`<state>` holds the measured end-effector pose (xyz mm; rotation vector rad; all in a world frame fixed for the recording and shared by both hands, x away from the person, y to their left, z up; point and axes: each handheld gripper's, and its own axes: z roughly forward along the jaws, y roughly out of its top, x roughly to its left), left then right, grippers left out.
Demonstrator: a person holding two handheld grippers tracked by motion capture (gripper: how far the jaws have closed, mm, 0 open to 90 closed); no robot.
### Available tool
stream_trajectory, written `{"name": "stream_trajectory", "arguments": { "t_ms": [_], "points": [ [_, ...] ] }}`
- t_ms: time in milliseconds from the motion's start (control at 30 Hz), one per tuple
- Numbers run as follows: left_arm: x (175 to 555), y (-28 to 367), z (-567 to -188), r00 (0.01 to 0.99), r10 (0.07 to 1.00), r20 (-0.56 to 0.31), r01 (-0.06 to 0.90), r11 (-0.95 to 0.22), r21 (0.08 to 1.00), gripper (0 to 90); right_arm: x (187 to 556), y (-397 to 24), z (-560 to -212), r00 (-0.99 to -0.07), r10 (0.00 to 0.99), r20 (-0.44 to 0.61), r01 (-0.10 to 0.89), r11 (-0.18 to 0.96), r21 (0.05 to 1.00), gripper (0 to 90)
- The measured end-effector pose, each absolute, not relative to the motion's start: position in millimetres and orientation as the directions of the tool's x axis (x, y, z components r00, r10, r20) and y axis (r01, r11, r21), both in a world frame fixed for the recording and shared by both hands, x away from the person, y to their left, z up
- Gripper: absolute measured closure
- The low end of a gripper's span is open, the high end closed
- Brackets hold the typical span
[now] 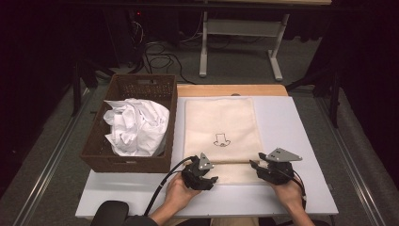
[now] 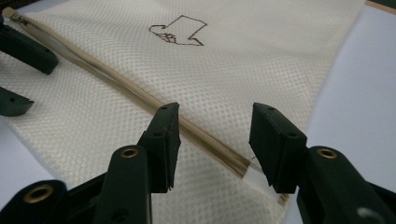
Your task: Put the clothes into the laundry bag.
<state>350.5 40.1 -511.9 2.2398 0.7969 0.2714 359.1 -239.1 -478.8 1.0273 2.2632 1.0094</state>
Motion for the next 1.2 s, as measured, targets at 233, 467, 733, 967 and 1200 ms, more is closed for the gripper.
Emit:
{"name": "stream_trajectory", "arguments": {
  "t_ms": [233,467,733,967,1200],
  "points": [
    [351.1,42.2,-514.6,0.788,0.614,-0.042,0.454,-0.534,0.714,46.5,372.5,-208.8,-481.8,-0.666,0.735,-0.128,0.452,0.534,0.715,54.0],
    [349.8,41.7,-515.7,0.787,0.616,-0.032,0.446,-0.534,0.718,46.1,382.0,-184.1,-491.9,-0.715,0.686,-0.138,0.455,0.606,0.653,50.0],
    [349.9,41.4,-516.1,0.788,0.614,-0.032,0.445,-0.534,0.719,46.0,391.3,-173.4,-500.0,-0.707,0.693,-0.142,0.48,0.618,0.623,49.0],
    [350.2,41.3,-516.5,0.789,0.613,-0.032,0.444,-0.534,0.72,46.4,403.7,-164.1,-499.0,-0.698,0.707,-0.113,0.504,0.597,0.624,50.3],
    [350.6,41.3,-516.4,0.788,0.614,-0.035,0.447,-0.532,0.719,46.5,411.2,-161.5,-499.9,-0.701,0.709,-0.082,0.523,0.588,0.617,67.8]
  ]
}}
